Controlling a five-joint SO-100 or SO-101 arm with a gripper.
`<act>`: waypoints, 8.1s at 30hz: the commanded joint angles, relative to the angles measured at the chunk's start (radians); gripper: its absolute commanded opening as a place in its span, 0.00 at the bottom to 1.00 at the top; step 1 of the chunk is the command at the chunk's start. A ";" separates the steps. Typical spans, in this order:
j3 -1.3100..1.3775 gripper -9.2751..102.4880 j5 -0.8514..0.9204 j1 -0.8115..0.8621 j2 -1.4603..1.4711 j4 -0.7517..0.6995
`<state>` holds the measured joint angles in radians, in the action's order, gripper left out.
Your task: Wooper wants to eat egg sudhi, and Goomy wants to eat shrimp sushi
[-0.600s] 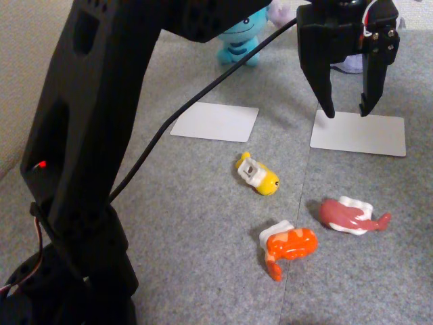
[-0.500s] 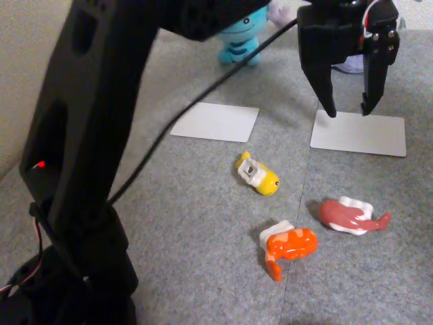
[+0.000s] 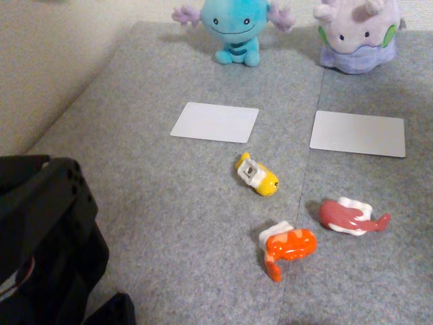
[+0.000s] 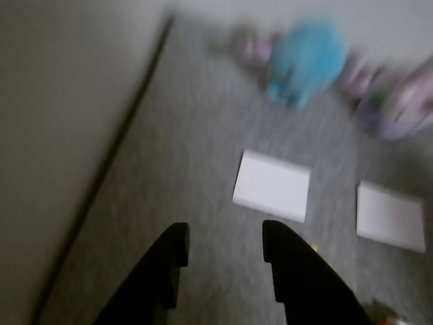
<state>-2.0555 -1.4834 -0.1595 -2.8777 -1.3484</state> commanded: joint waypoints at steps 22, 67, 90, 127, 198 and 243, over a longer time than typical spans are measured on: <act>0.025 0.21 0.060 0.193 0.213 0.083; 0.445 0.38 1.121 0.723 1.674 -0.028; 0.445 0.12 1.057 0.698 1.658 -0.043; 0.445 0.12 0.025 0.288 1.200 0.212; 0.445 0.38 0.175 0.337 0.761 -0.201; 0.078 0.38 0.637 1.201 1.127 -0.066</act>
<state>-1.9819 -0.8237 1.0293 -1.7641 -1.4404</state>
